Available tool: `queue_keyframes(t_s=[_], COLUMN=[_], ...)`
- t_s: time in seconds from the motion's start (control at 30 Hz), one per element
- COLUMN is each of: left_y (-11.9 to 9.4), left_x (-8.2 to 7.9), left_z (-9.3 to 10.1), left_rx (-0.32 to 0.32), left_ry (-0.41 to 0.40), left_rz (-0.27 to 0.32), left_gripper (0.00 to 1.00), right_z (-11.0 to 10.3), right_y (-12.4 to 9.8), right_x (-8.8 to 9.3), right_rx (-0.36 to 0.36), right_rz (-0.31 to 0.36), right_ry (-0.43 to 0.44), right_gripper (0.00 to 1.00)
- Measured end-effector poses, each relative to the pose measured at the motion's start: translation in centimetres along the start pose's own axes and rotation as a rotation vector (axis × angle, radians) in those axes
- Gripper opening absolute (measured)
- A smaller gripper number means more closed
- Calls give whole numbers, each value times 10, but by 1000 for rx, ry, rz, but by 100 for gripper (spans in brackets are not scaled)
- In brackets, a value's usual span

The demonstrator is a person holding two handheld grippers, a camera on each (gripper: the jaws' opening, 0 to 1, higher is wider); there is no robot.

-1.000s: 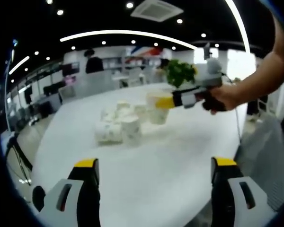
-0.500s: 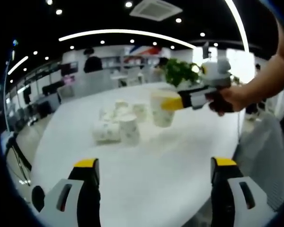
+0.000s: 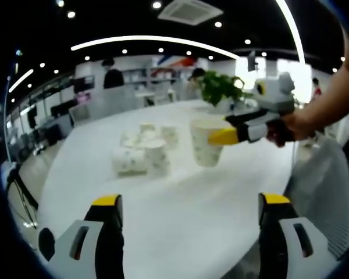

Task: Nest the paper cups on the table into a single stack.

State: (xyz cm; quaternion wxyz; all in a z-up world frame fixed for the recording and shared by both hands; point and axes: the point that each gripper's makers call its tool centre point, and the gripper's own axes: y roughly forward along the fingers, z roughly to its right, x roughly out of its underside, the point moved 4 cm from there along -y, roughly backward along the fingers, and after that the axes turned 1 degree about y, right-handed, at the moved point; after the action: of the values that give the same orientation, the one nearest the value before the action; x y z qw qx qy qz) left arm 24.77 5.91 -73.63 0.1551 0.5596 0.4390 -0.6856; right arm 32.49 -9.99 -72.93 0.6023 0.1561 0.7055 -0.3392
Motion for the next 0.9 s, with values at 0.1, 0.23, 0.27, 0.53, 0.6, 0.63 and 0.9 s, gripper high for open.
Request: queue_keyframes(t_s=[0.1,0.23,0.27,0.53,0.6,0.63,0.9], left_y=[0,0,1,1,1,1,2], left_x=[0,1,1,4,5,6,5], left_z=[0,1,1,4,4,4,4], left_rx=[3,5,7,14,13,15,18], left_ry=[2,4,5,18,23,26,29], left_rz=[-1,-5,-6,-22,-29,-31,-32], left_gripper=[94,94,94,93,92,92,93], right_z=[-5,-10,-12,-21,-22,-23,-33], right_y=[-3,-7,-8,-14,-15,-16,-14], right_x=[0,2,2,7,9,10,13], right_rx=[-17,-29,-33,-58,-65,-67,-89], right_rz=[9,14,14,10,12,12,23], right_ry=[-10,-11,-17,-25,-18,-17,-17], right_gripper=[36,36,36,36,36,36,36])
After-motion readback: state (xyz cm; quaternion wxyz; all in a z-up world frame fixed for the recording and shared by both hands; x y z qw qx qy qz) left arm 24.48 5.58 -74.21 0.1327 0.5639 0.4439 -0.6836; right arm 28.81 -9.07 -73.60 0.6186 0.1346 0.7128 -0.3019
